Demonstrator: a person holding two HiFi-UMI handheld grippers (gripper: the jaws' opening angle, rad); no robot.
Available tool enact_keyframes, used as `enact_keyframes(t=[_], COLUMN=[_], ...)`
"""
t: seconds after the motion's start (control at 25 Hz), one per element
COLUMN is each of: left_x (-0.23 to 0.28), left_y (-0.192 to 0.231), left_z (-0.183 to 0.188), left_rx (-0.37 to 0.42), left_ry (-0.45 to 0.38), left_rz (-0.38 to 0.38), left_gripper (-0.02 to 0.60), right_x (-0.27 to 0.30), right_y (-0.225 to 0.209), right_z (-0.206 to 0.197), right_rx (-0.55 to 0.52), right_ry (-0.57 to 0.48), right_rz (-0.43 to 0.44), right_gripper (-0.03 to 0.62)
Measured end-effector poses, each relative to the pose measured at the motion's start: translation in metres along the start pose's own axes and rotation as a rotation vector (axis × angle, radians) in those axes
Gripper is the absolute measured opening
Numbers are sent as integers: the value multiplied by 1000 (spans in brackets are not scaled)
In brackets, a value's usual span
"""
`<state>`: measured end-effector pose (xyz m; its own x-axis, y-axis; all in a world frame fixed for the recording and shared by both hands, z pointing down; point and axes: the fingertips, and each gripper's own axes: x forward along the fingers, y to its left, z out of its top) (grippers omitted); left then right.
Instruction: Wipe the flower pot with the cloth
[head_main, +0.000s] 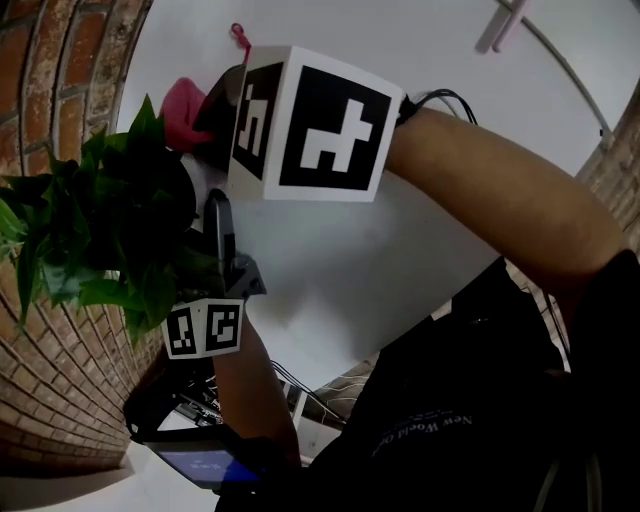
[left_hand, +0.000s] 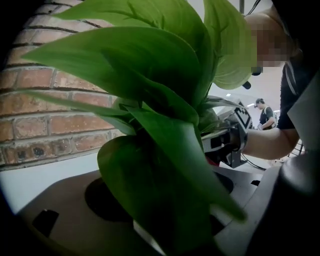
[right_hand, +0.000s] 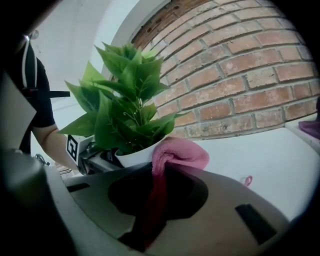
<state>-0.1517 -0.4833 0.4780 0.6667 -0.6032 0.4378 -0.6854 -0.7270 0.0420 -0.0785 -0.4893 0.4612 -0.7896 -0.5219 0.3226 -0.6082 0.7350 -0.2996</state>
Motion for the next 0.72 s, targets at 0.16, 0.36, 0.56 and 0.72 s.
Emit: enact_keyframes(t=[0.16, 0.36, 0.56, 0.72], left_x=[5, 7, 0, -12], left_y=[-7, -8, -10, -30], left_z=[4, 6, 6, 8], left_rx=[-20, -33, -45, -24], left_ry=[-28, -26, -19, -3], left_rz=[-49, -59, -103, -149], left_gripper=[373, 373, 373, 373], right_x=[0, 1, -17, -29], right_y=[20, 51, 38, 9], right_z=[-11, -19, -14, -1], right_rx=[9, -15, 34, 72], right_ry=[-1, 15, -32, -66], right_rz=[10, 97, 85, -47], right_gripper=[52, 52, 52, 52])
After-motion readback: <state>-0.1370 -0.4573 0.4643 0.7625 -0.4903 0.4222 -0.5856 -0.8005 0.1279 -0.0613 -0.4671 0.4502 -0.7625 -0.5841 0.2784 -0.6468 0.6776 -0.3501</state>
